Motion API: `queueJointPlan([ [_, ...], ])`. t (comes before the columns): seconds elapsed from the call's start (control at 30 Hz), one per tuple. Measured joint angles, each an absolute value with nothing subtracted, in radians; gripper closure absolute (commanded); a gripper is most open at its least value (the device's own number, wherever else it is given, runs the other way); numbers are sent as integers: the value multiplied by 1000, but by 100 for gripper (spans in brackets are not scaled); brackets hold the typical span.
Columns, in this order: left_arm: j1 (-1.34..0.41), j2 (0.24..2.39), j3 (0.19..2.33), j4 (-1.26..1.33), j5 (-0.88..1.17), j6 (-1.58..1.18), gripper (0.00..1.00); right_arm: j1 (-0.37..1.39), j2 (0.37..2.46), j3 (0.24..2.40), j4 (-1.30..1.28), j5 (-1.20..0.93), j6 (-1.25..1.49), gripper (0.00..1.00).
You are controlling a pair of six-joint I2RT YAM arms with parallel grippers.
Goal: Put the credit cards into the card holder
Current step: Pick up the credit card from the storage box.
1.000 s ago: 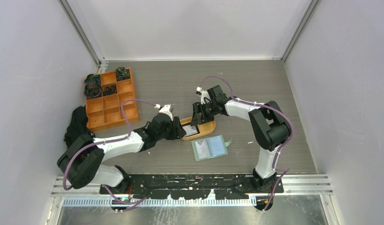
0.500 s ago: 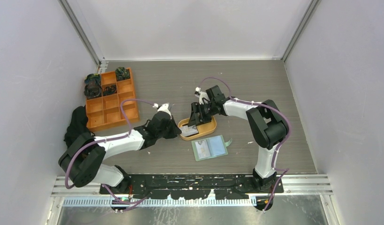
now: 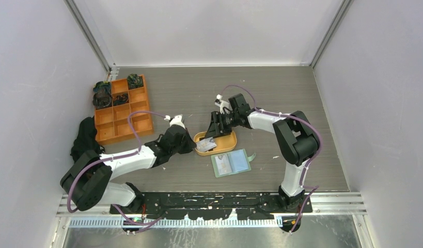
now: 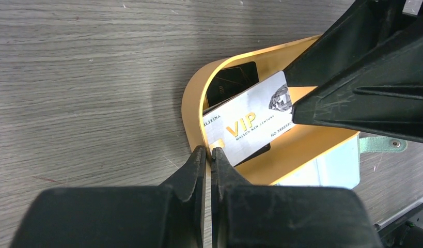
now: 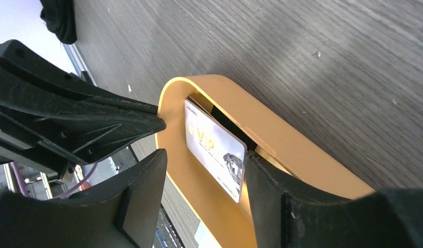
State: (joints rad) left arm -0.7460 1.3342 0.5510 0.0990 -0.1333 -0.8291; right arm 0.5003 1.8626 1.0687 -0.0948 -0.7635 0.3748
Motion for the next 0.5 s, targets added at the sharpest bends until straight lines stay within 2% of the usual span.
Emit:
queueJointPlan([
  [0.27, -747, 1330, 549, 94, -150, -830, 100, 496, 1839, 1059, -27, -837, 416, 54],
  [0.5, -748, 1330, 549, 97, -159, -831, 100, 508, 1824, 1065, -24, -876, 415, 59],
])
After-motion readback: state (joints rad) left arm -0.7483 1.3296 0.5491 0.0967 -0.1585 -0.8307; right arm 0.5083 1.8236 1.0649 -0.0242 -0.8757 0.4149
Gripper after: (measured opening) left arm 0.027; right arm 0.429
